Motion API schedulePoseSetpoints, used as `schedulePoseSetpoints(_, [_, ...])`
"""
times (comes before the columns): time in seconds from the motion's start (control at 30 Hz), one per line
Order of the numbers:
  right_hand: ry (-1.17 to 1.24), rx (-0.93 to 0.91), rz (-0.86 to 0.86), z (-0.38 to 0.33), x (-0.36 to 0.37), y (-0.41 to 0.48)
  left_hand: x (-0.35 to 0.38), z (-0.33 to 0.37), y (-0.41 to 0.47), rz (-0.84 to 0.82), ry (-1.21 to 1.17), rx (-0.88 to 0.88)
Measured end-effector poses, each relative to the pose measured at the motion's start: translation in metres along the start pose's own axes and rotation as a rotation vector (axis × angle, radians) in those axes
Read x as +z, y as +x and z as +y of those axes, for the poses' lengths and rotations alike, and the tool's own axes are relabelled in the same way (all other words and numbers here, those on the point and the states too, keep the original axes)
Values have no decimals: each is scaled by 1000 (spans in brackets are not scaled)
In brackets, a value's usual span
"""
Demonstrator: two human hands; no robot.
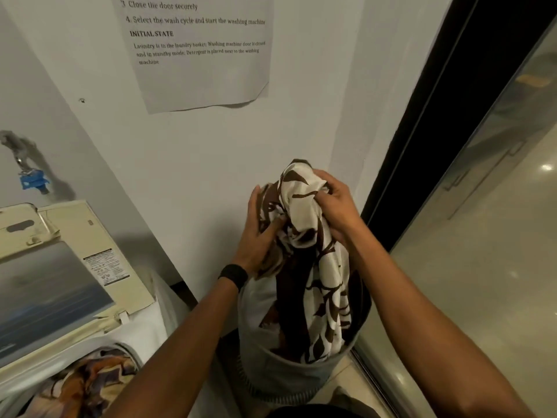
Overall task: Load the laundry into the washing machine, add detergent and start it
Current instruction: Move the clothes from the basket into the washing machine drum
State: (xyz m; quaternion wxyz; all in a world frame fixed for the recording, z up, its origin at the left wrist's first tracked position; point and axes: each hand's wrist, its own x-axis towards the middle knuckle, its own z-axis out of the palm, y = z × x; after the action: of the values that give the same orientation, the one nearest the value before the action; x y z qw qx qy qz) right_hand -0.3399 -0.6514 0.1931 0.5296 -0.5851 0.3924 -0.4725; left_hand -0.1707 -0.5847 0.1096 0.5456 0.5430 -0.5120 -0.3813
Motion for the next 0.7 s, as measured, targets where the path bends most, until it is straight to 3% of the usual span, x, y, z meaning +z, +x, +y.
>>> schedulePoseSetpoints(0.07, [16,53,10,14,10,-4,8,9,-3,-135,-61,-20])
schedulePoseSetpoints(0.13, [87,136,-35,23,16,-8,15,4,-8,-149,-13,-26])
schedulePoseSetpoints(0.3, [103,174,-188,21,19,-13,26,-3,-8,162,56,-134])
schedulePoseSetpoints(0.37, [57,43,-149,20,17,-20,26,-2,-5,206,28,-160])
schedulePoseSetpoints(0.47, [-303,-234,20,42,4,-38,28,2,-2,254,-4,-167])
schedulePoseSetpoints(0.53, [-364,-89,-12,75,-10,-58,24,3,4,325,-41,-185])
schedulePoseSetpoints(0.6, [-401,179,-241,117,-25,-83,17,5,9,362,-98,-205])
schedulePoseSetpoints(0.7, [-595,217,-399,149,-42,-97,11,6,10,361,-106,-208])
